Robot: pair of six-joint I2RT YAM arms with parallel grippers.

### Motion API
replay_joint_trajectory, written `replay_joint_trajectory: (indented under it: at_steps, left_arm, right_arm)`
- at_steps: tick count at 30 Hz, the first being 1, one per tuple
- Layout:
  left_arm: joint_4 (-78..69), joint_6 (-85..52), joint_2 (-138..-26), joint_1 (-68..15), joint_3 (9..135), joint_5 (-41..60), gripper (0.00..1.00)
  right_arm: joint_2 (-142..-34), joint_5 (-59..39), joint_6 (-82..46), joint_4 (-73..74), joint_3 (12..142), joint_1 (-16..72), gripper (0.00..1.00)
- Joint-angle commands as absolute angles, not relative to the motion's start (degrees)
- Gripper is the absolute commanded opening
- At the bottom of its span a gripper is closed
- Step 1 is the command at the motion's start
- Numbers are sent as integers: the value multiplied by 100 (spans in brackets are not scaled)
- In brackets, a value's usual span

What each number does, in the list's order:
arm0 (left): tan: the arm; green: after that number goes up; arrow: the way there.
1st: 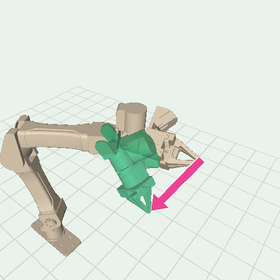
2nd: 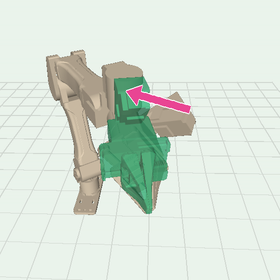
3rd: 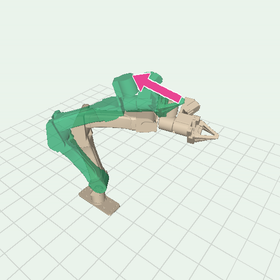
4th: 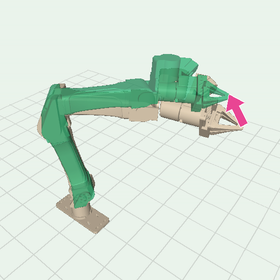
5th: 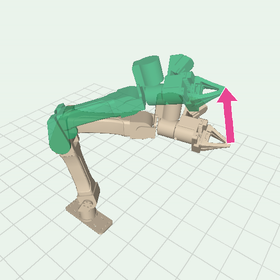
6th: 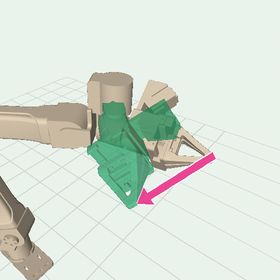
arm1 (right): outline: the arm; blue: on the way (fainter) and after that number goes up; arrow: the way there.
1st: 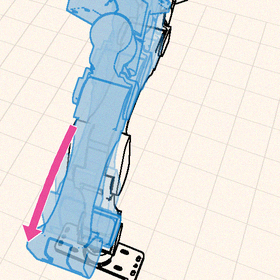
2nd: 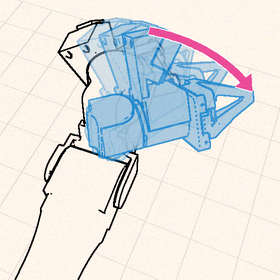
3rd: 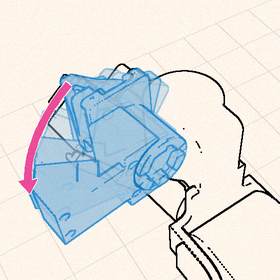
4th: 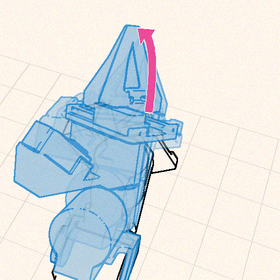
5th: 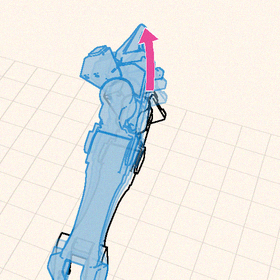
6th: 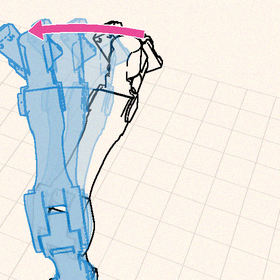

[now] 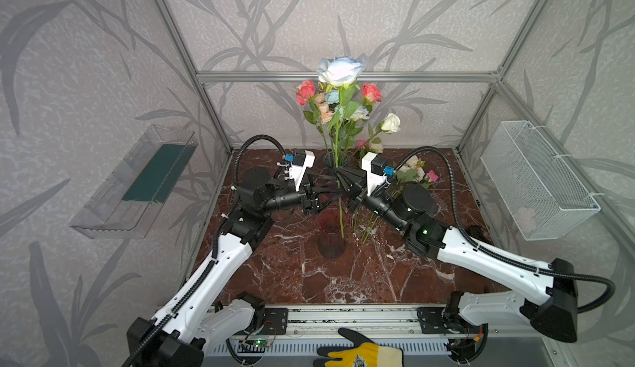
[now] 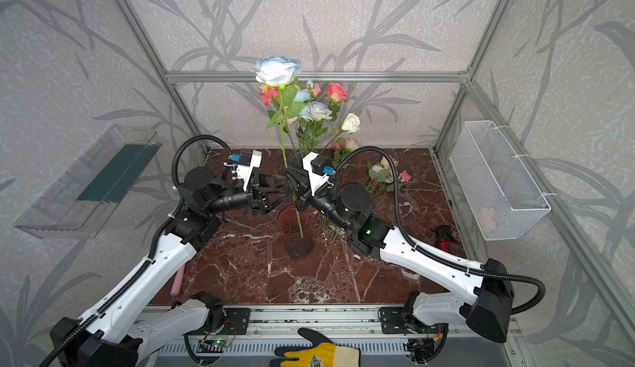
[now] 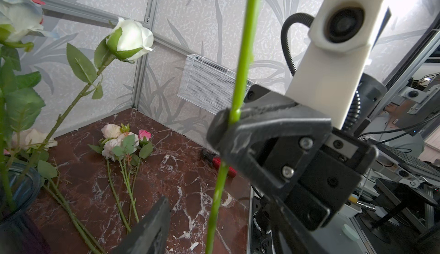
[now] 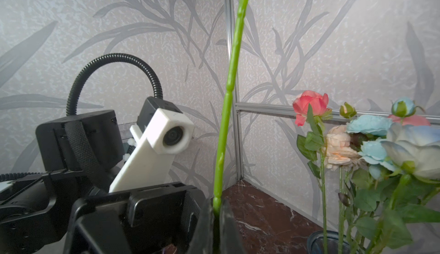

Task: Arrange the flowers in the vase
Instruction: 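Carry the pale blue rose toward the left gripper while the left gripper reaches toward it, then lower the blue rose into the pink vase with left gripper while right gripper moves away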

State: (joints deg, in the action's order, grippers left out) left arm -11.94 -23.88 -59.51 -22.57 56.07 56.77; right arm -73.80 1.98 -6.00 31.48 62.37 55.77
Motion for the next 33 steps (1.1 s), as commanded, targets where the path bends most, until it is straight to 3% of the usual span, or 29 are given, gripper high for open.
replay_joint_trajectory:
  at_steps: [1,6,10,14,17,19,25,33]
  left_arm:
    - [-1424,-2423,-6010,-2284,5587,5731,61]
    - [-1121,-2093,-5904,-2283,5591,5414,38]
    - [-1280,-2185,-5926,-2283,5546,5447,25]
    - [-1398,-2269,-5933,-2285,5532,5414,0]
    - [-1708,-2370,-5864,-2285,5459,5066,0]
    - [-1741,-2343,-5770,-2285,5564,4621,0]
    - [-1233,-1673,-5576,-2293,6162,3218,0]
    - [-771,-1372,-5889,-2310,5757,3009,0]
  right_arm:
    - [-7391,9,-832,3471,6583,5564,0]
    - [-7324,-88,-925,3396,6660,5568,0]
    - [-7304,-180,-1005,3316,6707,5566,0]
    - [-7284,-201,-1063,3226,6759,5565,3]
    - [-7157,-149,-1021,3073,6781,5564,31]
    - [-6960,-38,-896,2802,6809,5564,42]
    - [-5932,759,-599,2662,6040,5539,47]
    - [-4780,1367,-891,2242,5096,5087,48]
